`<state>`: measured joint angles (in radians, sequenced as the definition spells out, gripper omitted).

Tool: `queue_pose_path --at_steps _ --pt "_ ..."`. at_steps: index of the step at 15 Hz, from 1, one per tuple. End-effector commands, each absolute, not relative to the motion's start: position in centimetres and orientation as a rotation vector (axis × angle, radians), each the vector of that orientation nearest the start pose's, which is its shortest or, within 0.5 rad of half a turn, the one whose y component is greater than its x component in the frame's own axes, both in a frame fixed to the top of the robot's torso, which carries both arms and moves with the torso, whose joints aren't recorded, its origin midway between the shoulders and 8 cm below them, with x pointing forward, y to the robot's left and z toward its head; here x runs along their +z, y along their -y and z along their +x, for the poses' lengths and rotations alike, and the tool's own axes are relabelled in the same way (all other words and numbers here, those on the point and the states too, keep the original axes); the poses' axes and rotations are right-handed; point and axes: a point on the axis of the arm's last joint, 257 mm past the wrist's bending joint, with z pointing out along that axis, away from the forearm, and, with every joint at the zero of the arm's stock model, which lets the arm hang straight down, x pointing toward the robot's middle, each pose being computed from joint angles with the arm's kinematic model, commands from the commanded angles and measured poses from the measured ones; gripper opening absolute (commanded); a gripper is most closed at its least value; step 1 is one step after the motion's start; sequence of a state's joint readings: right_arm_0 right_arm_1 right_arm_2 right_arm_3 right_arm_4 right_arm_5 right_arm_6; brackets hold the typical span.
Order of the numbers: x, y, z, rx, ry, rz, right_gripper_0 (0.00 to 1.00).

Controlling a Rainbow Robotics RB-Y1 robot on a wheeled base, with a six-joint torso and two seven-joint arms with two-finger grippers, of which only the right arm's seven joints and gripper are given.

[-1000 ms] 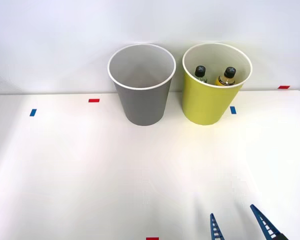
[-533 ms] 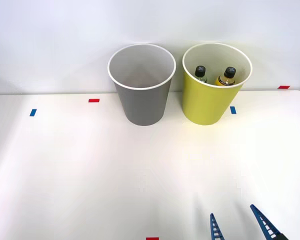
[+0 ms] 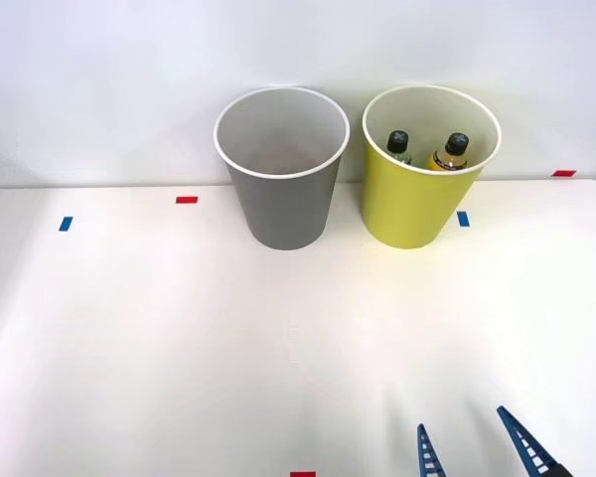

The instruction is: Put cans in the gray bin, plastic bottles in the light green bin

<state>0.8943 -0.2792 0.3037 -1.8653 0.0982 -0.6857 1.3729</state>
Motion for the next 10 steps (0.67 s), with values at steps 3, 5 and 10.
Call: queue_pose_path --at_steps 3,5,10 --pt "-27.03 19.40 24.64 0.203 -1.508 -0.115 1.00" --pt "-27.03 19.40 24.64 0.203 -1.508 -0.115 1.00" --pt "-27.03 19.40 24.64 0.203 -1.508 -0.115 1.00"
